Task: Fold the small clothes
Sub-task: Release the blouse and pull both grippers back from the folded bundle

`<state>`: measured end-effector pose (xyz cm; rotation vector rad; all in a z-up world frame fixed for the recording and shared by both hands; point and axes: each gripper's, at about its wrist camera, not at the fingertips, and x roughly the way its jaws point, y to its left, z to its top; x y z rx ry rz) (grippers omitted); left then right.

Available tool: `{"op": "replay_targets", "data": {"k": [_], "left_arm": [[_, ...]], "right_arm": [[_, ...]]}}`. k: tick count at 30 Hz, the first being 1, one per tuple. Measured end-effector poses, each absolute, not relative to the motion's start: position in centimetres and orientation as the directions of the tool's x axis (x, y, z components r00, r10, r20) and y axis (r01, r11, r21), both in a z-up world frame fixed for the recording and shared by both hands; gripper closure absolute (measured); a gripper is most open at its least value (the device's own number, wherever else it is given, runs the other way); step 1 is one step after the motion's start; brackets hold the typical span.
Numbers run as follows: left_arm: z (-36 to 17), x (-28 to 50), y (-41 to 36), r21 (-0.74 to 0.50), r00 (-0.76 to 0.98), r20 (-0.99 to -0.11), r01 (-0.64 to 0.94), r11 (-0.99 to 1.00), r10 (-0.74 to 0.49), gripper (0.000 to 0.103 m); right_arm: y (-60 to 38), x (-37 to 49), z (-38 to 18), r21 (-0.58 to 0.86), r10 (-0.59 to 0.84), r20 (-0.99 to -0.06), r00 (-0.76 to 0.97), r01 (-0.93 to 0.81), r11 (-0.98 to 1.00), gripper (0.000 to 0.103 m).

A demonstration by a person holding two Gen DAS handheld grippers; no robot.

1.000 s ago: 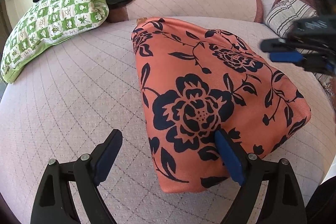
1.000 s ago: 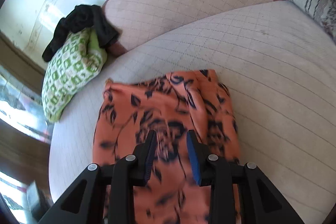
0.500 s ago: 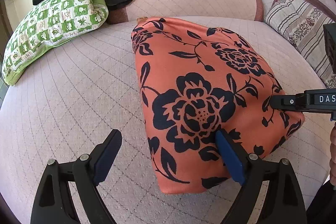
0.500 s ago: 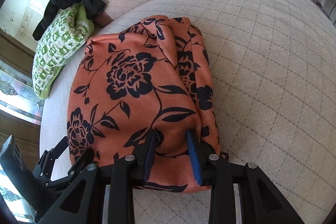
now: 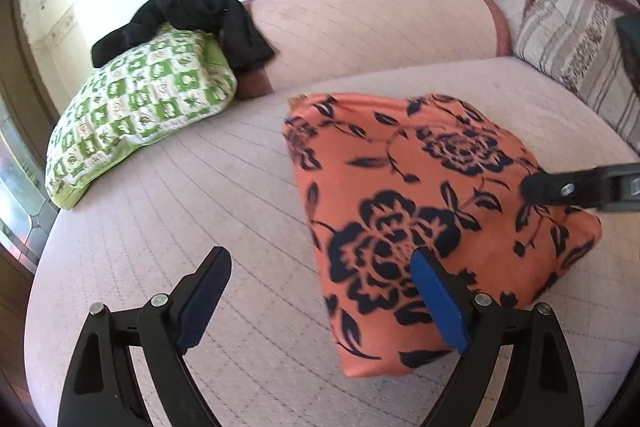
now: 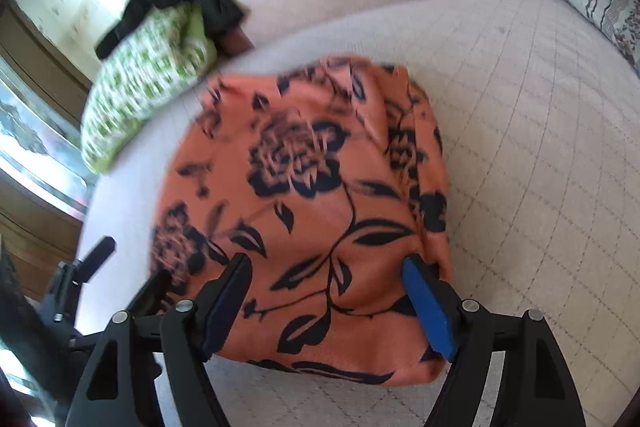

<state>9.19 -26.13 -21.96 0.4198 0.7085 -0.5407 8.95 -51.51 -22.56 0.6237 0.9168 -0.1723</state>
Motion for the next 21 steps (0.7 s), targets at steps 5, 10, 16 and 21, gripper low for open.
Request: {"op": "replay_targets", "data": {"k": [5,10,16,21], "left_arm": [[-20.2,10.8,-24.7,0.179,0.692,-0.661,0.521,0.834,-0.290,0.012],[-19.1,12.2,-22.7,0.155,0.720,-0.643,0.458,0.875,-0.263,0.012],[-19.3,13.9,-21.0,0.102,0.698,-0.673,0.412,0.906,-0.242,0.012],[-20.0,14.4,-20.7,0.076,0.671,-0.701,0.405,0.911,-0.240,0.012]], "right_arm": [[-51.9,8.4,-20.0,0.454,0.077,-0.704,0.706,0.364,0.814,0.023],[-51.8,8.8,-20.1,0.461,0.067,-0.704,0.707,0.383,0.800,0.023],[-51.9,9.0,-20.5,0.460,0.054,-0.709,0.704,0.402,0.792,0.023],[-51.9,9.1,-20.9,0.452,0.032,-0.710,0.703,0.421,0.786,0.023]]}}
